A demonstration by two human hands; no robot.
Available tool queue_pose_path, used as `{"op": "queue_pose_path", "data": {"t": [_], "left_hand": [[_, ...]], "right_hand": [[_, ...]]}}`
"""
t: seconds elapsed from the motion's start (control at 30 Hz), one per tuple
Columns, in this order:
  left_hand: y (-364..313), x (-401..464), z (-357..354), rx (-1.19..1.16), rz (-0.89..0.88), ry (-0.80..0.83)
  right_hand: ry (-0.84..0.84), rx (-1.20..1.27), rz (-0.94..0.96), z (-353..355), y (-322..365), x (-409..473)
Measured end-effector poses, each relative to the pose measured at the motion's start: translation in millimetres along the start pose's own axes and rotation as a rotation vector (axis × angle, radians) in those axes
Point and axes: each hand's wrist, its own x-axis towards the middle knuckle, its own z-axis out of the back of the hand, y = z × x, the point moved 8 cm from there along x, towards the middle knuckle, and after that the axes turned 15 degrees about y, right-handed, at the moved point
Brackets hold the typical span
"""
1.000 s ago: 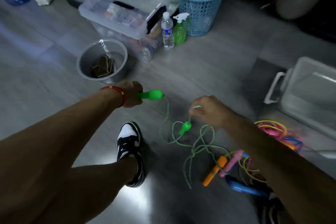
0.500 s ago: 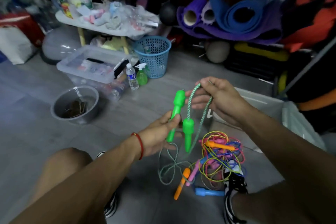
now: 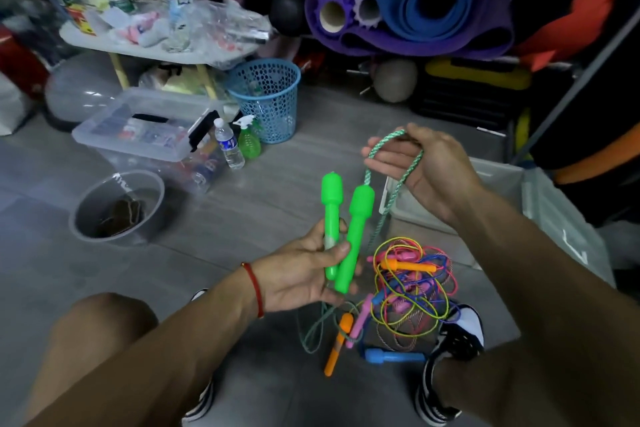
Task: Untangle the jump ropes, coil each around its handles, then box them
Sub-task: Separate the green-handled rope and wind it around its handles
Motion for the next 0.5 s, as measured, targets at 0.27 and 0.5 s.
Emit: {"op": "queue_pose_path", "data": {"t": [0.27,0.5], "left_hand": [[-13.0,-5.4,14.8,0.256,0.049,-0.025],[-33.4,-17.9,11.2,0.277,0.079,0.072]], "right_hand": [[0.270,-1.501,0.117,-4.7,5.9,16.6],[0.566,-0.899,-0.078,-48.2,-27.2,-2.0]]}}
